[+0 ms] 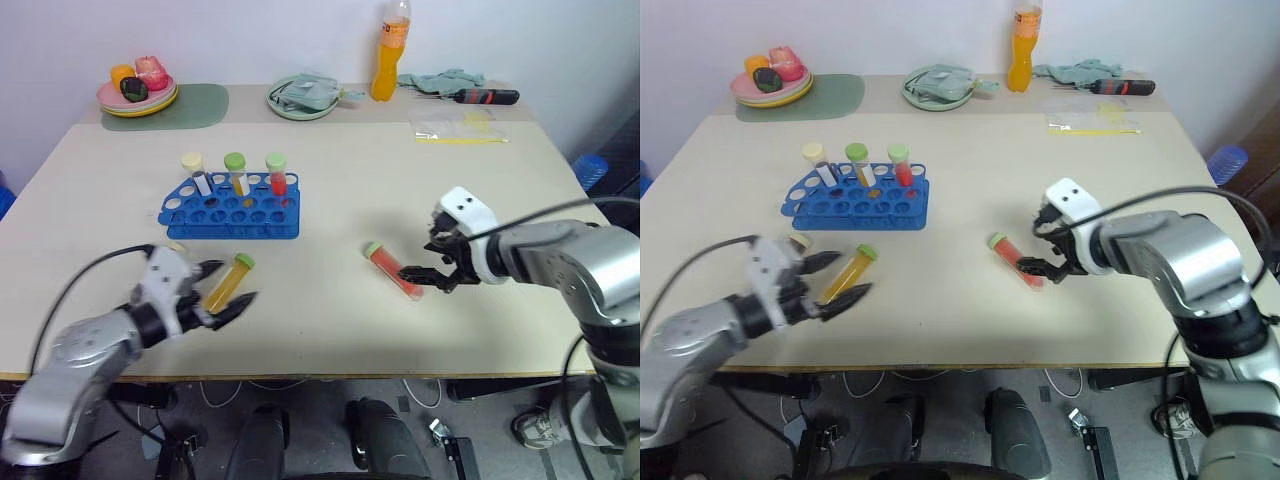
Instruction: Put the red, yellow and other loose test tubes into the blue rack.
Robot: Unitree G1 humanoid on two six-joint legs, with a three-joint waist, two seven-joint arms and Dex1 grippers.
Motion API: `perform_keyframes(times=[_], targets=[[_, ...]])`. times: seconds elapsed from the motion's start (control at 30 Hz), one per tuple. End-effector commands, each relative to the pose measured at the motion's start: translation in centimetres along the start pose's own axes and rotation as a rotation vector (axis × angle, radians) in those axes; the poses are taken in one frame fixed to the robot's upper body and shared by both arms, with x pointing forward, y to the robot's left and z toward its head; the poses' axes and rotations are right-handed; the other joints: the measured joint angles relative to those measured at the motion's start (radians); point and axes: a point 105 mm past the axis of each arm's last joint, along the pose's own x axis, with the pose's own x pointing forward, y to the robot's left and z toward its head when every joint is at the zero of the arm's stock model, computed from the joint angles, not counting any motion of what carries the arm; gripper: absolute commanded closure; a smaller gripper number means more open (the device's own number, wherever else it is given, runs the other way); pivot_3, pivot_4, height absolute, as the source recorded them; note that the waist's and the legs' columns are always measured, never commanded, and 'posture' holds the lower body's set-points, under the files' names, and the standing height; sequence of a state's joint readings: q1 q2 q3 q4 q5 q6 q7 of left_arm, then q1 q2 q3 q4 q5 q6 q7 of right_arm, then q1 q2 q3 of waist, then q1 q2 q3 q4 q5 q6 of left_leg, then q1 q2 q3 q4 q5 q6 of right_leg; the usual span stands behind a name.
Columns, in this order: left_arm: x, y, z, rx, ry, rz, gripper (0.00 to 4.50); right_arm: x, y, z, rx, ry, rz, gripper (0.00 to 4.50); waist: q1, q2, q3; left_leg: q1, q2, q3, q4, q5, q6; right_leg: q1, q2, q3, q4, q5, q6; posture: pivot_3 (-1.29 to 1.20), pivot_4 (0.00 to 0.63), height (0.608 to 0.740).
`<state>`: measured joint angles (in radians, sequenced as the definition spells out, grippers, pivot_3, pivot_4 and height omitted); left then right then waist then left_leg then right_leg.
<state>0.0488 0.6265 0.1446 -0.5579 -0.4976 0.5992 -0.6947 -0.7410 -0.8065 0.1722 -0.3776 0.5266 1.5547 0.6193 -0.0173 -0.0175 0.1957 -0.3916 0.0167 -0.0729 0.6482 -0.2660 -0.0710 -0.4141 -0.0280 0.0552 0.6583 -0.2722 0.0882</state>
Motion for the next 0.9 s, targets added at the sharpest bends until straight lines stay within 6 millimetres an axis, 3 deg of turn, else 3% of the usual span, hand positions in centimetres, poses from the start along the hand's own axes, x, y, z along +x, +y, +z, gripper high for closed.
perform_keyframes(times=[0.03,0.23,0.5,0.6,0.77,0.8,0.9], targets=[[1.7,-2.0,1.3,0.034,-0.057,-0.081,0.06,0.2,-1.0,0.4,0.035,0.077,-0.052,0.00,0.000,0.000,0.000,0.000,0.000,0.000,0.000,0.000,0.000,0.000,0.000,0.000,0.000,0.000,0.000,0.00,0.150,0.740],[2.8,-3.5,1.0,0.046,-0.062,-0.127,0.06,1.7,-1.0,1.0,0.042,0.146,-0.052,0.00,-0.004,0.000,0.000,-0.001,0.000,0.000,0.000,-0.001,0.002,-0.001,0.000,0.000,-0.001,0.000,0.000,0.00,0.150,0.740],[2.6,-3.8,0.6,0.048,-0.061,-0.109,0.06,3.1,0.0,1.0,0.039,0.207,-0.019,0.00,-0.002,0.000,0.000,-0.001,0.000,0.000,0.000,-0.001,0.002,-0.001,0.001,0.000,-0.001,0.000,0.000,0.00,0.150,0.740],[2.4,-3.6,0.4,0.049,-0.056,-0.096,0.00,3.5,0.2,0.8,0.052,0.219,-0.011,0.93,-0.001,0.000,0.000,-0.001,0.000,0.000,0.000,-0.001,0.002,-0.001,0.000,0.000,-0.001,0.000,0.000,0.00,0.150,0.740],[2.3,-3.5,0.4,0.053,-0.053,-0.085,0.00,3.9,0.2,0.9,0.070,0.212,-0.028,3.49,-0.003,0.000,0.000,-0.001,0.000,0.000,0.000,-0.001,0.002,-0.001,0.001,0.000,-0.001,0.000,0.000,0.00,0.150,0.740],[2.3,-3.5,0.5,0.056,-0.053,-0.083,0.00,3.8,0.1,1.0,0.066,0.203,-0.033,3.73,-0.003,0.000,0.000,-0.001,0.000,0.000,0.000,-0.001,0.002,-0.001,0.001,0.000,-0.001,0.000,0.000,0.00,0.150,0.740],[2.3,-3.3,0.8,0.061,-0.053,-0.081,0.00,3.2,0.2,1.5,0.063,0.172,-0.028,3.73,-0.003,0.000,0.000,-0.001,0.000,0.000,0.000,-0.001,0.002,-0.001,0.001,0.000,-0.001,0.000,0.000,0.00,0.150,0.740]])
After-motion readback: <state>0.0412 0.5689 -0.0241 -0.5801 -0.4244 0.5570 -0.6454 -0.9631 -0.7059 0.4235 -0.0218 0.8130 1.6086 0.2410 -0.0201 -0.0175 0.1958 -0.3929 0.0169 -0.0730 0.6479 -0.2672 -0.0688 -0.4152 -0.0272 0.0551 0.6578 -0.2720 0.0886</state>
